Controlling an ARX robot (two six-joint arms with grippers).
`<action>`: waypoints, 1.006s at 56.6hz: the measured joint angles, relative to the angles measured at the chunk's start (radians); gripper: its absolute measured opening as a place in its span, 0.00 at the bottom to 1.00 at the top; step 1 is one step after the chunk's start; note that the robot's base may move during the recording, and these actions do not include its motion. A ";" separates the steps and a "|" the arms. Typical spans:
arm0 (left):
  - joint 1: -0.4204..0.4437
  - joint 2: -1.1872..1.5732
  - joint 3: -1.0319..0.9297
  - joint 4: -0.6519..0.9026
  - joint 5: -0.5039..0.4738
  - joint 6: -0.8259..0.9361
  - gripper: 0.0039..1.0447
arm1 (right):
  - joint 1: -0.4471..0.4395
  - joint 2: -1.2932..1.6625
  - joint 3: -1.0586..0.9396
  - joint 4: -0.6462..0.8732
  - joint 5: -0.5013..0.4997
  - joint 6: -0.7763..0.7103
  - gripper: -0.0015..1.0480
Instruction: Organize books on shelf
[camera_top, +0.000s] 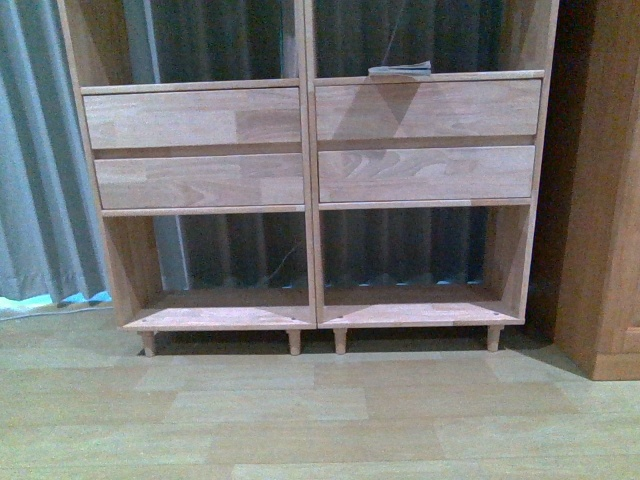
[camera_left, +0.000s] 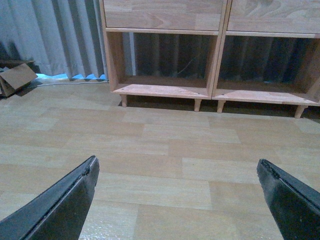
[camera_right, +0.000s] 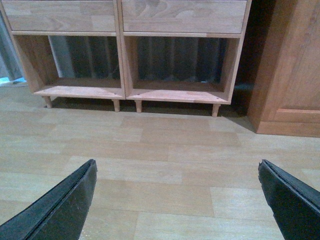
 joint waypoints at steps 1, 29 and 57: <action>0.000 0.000 0.000 0.000 0.000 0.000 0.93 | 0.000 0.000 0.000 0.000 0.000 0.000 0.93; 0.000 0.000 0.000 0.000 0.000 0.000 0.93 | 0.000 0.000 0.000 0.000 0.000 0.000 0.93; 0.000 0.000 0.000 0.000 0.000 0.000 0.93 | 0.000 0.000 0.000 0.000 0.000 0.000 0.93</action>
